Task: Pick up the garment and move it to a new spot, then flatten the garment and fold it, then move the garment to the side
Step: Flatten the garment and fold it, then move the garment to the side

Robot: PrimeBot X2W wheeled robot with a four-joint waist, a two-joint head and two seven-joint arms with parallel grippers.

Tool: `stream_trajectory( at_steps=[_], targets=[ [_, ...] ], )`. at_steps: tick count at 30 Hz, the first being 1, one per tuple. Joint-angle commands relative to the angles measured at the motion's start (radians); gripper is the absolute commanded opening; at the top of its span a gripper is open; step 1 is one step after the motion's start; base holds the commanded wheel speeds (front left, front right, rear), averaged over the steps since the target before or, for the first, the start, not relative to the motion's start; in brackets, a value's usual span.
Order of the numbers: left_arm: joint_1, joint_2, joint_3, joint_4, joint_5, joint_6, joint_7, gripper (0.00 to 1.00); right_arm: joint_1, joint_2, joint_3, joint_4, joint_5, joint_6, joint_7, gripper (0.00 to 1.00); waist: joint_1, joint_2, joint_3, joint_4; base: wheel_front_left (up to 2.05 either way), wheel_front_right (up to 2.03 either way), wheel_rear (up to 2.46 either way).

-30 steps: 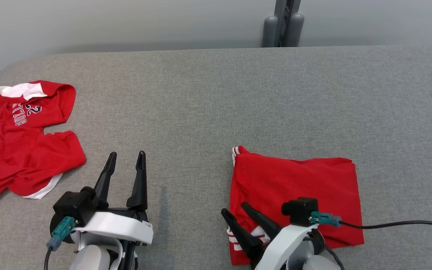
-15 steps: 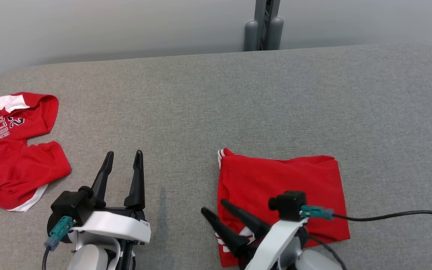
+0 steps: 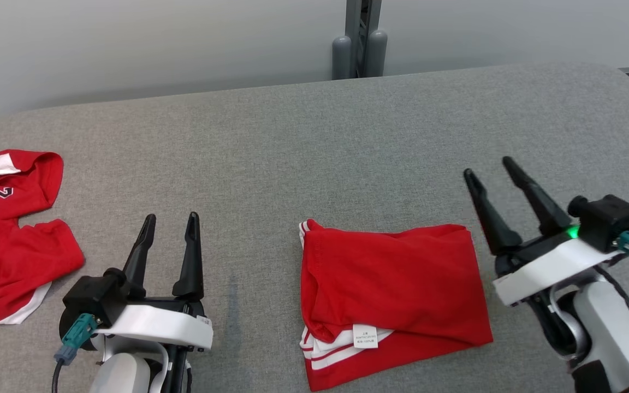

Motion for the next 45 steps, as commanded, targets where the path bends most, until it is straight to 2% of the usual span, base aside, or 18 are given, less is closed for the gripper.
stream_trajectory(
  at_steps=[1,5,9,10,14,22,45],
  targets=[
    [0.000,0.004,0.006,-0.008,0.007,-0.001,-0.005,1.00,0.026,-0.002,-0.067,-0.007,-0.051,0.000,-0.013,1.00,0.0000,-0.0001,-0.001,-0.003,0.00,0.00,0.00],
    [0.005,0.004,0.013,-0.019,0.006,0.002,-0.005,1.00,0.069,-0.005,-0.204,-0.036,-0.203,0.000,-0.024,1.00,0.0000,-0.0001,-0.005,-0.007,0.00,0.00,0.00],
    [0.010,0.004,0.019,-0.025,0.005,0.006,-0.005,1.00,0.112,0.014,-0.294,-0.068,-0.288,0.000,-0.029,1.00,0.0000,-0.0001,-0.009,-0.010,0.00,0.00,0.00],
    [0.014,0.004,0.021,-0.030,0.010,0.009,-0.005,1.00,0.140,0.032,-0.338,-0.098,-0.340,0.000,-0.029,1.00,0.0000,-0.0001,-0.012,-0.011,0.00,0.00,0.00],
    [0.030,0.004,0.024,-0.041,0.032,0.015,-0.005,1.00,0.219,0.090,-0.423,-0.163,-0.403,-0.001,-0.028,1.00,0.0000,-0.0001,-0.022,-0.011,0.00,0.00,0.00],
    [0.084,0.004,0.024,-0.065,0.036,0.030,-0.005,1.00,0.283,0.139,-0.459,-0.185,-0.429,0.000,-0.028,1.00,0.0000,-0.0001,-0.046,-0.015,0.00,0.00,0.00],
    [0.117,0.004,0.005,-0.098,0.048,0.059,-0.005,1.00,0.291,0.133,-0.449,-0.159,-0.427,0.000,-0.028,1.00,0.0000,-0.0001,-0.074,-0.004,0.00,0.00,0.00]
  ],
)
